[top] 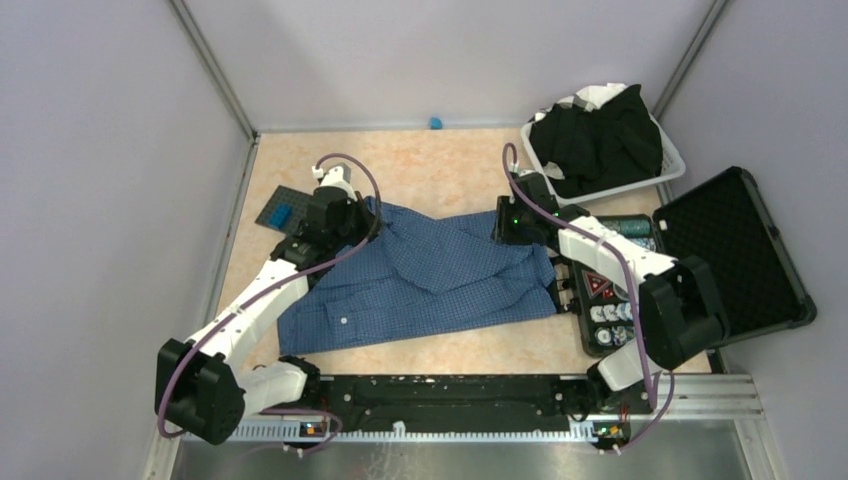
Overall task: Fold and stack the long sleeve shirts
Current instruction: Fold the shirt at the center of the board.
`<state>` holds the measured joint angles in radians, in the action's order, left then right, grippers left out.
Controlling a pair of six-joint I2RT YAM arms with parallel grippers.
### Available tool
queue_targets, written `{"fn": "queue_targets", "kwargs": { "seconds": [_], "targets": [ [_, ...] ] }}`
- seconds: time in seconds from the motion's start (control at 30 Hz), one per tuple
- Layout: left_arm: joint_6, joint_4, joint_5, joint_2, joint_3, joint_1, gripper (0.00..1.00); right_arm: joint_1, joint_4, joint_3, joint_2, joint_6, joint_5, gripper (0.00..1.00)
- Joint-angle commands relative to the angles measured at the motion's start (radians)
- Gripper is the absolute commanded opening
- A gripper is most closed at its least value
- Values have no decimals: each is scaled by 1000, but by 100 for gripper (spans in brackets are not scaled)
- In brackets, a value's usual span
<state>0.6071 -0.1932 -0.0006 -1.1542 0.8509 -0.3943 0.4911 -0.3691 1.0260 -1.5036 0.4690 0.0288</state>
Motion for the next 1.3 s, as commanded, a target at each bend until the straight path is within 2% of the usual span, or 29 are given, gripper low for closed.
{"fn": "queue_targets", "kwargs": {
  "seconds": [0.0, 0.1, 0.4, 0.57, 0.67, 0.7, 0.73, 0.8, 0.87, 0.97, 1.1, 1.27],
  "targets": [
    [22, -88, -66, 22, -3, 0, 0, 23, 63, 4, -34, 0, -25, 36],
    [46, -119, -101, 45, -29, 0, 0, 26, 81, -1, -56, -4, -25, 36],
    [40, -164, -212, 92, -79, 0, 9, 27, 107, 12, -110, -20, -70, 35],
    [93, -256, -339, 82, -72, 0, 10, 28, 123, 6, -146, -24, -75, 34],
    [113, -277, -425, 85, -88, 2, 23, 28, 125, 6, -157, -27, -69, 34],
    [114, -279, -441, 81, -91, 2, 31, 28, 124, 8, -158, -27, -70, 34],
    [119, -288, -460, 74, -88, 5, 41, 28, 122, 11, -158, -29, -71, 34],
    [130, -317, -493, 53, -72, 12, 70, 30, 112, 14, -149, -33, -68, 34],
    [125, -335, -509, 38, -48, 28, 85, 34, 101, 15, -133, -37, -58, 34],
    [74, -300, -470, 36, -28, 49, 85, 50, 86, 9, -106, -42, -47, 34],
    [23, -224, -303, 17, -23, 49, 72, 66, 80, -8, -68, -33, -45, 34],
    [13, -165, -174, -47, -27, 49, 63, 142, 78, 6, -53, -9, -34, 34]
  ]
}}
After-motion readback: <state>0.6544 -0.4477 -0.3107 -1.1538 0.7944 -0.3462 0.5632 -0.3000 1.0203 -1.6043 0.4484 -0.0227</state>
